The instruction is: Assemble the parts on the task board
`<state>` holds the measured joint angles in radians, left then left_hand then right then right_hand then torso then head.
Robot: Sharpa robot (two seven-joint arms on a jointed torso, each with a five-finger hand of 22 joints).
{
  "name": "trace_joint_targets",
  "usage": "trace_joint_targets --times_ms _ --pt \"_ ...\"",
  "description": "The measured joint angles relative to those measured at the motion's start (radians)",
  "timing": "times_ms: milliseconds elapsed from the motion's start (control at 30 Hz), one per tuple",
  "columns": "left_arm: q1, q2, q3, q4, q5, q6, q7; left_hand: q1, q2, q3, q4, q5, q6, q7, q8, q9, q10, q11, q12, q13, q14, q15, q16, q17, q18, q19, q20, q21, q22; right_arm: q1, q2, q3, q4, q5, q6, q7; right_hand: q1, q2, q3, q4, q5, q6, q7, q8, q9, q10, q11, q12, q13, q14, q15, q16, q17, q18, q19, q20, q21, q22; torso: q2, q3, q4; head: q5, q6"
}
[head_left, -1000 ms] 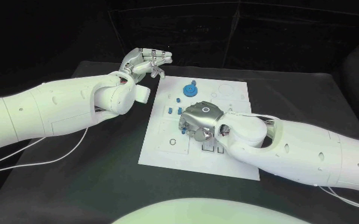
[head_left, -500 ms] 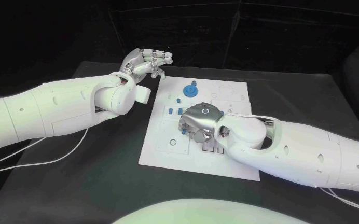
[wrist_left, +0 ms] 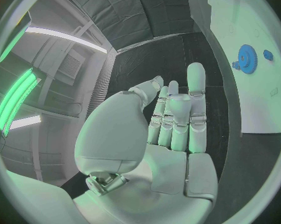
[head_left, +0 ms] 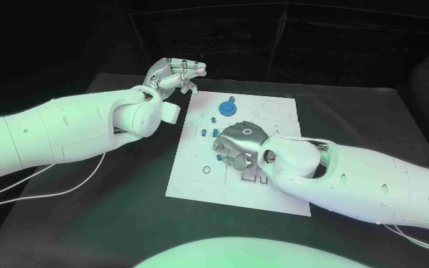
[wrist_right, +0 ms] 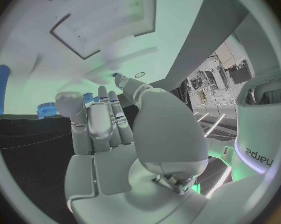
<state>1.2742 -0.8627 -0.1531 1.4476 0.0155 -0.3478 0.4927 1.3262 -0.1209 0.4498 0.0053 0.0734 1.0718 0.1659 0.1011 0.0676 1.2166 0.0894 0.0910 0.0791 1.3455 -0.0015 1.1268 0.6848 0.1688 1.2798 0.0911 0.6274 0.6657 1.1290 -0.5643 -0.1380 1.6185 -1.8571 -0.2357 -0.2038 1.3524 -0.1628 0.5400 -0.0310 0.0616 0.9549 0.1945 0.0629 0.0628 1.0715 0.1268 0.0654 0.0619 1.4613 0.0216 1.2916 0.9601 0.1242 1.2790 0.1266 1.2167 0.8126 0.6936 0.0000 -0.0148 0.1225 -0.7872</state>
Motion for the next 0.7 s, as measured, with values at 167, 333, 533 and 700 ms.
trace_joint_targets --times_ms 167,333,533,700 --pt "0.000 0.000 0.000 0.000 0.000 0.001 -0.001 0.000 0.000 0.000 0.000 0.000 0.000 0.000 0.000 0.000 0.000 0.000 0.000 -0.001 0.000 0.000 0.000 0.000 0.000 0.000 0.000 0.000 0.000 0.000 -0.025 0.000 0.023 0.001 -0.026 0.001 0.000 0.000 -0.006 0.000 0.000 0.000 0.000 0.000 0.002 0.000 0.000 0.007 0.001 0.000 0.000 0.006 0.017 0.000 0.000 0.000 0.000 0.001 0.000 0.0006 -0.0001 0.000 0.001" --pt "0.000 -0.002 0.000 -0.001 0.000 0.002 -0.002 0.000 0.000 0.000 0.000 0.000 0.000 0.000 0.000 0.000 0.000 0.000 0.000 -0.001 -0.002 0.002 0.000 0.000 0.000 0.000 0.000 0.000 0.000 0.000 -0.096 0.000 0.075 0.010 -0.052 0.000 0.000 0.000 -0.010 0.004 0.000 0.004 -0.004 0.000 0.003 0.008 -0.007 0.017 0.002 0.000 0.000 0.007 0.021 0.000 0.000 0.000 0.000 0.004 0.000 0.0008 -0.0013 -0.002 0.006" --pt "0.000 -0.004 0.000 -0.001 0.000 0.004 -0.003 0.000 0.000 0.000 0.000 0.000 0.000 0.000 0.000 0.000 0.000 0.000 0.000 -0.001 -0.004 0.004 0.000 0.000 0.000 0.000 0.000 0.000 -0.001 0.027 -0.192 0.001 0.132 0.053 -0.067 -0.007 -0.019 -0.019 -0.039 0.019 0.000 0.010 -0.011 0.000 0.005 0.016 -0.016 0.031 0.002 0.000 0.000 0.010 0.027 0.000 0.000 0.000 0.000 0.007 -0.002 0.0006 -0.0024 -0.013 0.016" --pt "0.000 -0.004 0.000 -0.002 0.000 0.006 -0.003 0.000 0.000 0.000 0.000 0.000 0.000 0.000 0.000 0.000 0.000 0.000 0.000 -0.001 -0.004 0.004 0.000 0.000 0.000 0.000 0.000 0.000 -0.001 0.064 -0.259 0.004 0.139 0.104 -0.067 -0.020 -0.044 -0.044 -0.134 0.040 0.049 -0.001 -0.023 0.000 0.004 0.009 -0.024 0.032 0.002 0.004 -0.004 0.010 0.018 0.000 0.004 -0.004 -0.002 0.000 -0.003 0.0006 -0.0039 -0.023 0.027"
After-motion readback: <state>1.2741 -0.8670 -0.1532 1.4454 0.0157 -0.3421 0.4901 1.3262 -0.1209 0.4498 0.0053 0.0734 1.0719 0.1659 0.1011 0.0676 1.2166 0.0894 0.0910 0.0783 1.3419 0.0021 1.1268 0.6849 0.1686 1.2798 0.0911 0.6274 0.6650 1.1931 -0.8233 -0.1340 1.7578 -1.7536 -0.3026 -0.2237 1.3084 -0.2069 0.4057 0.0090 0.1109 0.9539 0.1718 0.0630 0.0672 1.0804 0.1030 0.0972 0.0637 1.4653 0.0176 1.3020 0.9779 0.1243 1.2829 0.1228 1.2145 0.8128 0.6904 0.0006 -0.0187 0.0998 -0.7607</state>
